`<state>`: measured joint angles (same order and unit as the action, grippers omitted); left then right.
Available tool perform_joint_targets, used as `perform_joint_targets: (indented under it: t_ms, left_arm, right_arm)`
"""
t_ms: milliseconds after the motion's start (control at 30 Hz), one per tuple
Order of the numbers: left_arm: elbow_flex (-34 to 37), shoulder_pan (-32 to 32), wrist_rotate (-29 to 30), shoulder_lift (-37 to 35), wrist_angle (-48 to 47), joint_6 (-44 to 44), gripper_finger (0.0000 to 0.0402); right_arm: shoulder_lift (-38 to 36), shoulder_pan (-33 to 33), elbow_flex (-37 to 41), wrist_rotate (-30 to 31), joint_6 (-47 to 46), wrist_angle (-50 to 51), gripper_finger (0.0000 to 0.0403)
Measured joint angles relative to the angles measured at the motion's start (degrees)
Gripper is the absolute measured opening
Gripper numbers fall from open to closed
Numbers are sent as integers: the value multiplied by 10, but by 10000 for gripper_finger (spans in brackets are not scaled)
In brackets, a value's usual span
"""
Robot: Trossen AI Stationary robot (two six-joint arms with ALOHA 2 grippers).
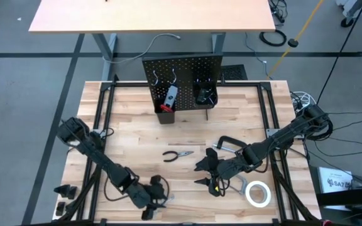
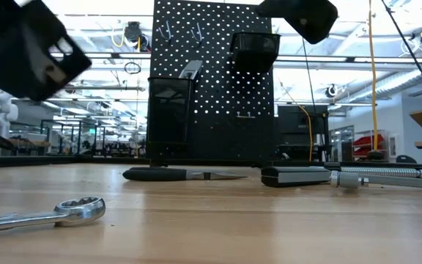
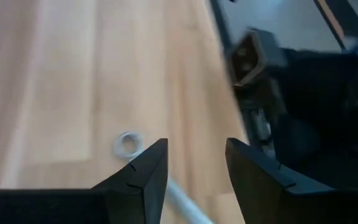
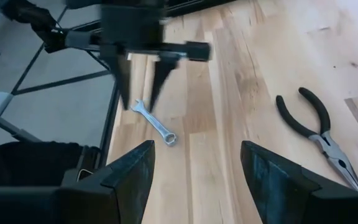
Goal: Hang tools onto peg board
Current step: Put the wrench into the left black bin on the pegboard
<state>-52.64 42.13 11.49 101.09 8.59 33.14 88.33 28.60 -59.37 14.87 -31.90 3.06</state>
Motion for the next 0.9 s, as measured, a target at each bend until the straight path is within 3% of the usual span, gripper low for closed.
perform_joint_targets:
  t_ms: [167, 367, 900]
  left_arm:
    - [-28, 8, -35, 26, 1, -18, 163]
    - [-22, 7, -104, 61, -10, 40, 164]
    - [-25, -51, -115, 73, -119, 27, 163]
  right_arm:
    - [0, -1, 0, 0, 1, 20, 231]
    - [0, -1, 0, 0, 1, 24, 231]
    - [0, -1, 0, 0, -3, 24, 231]
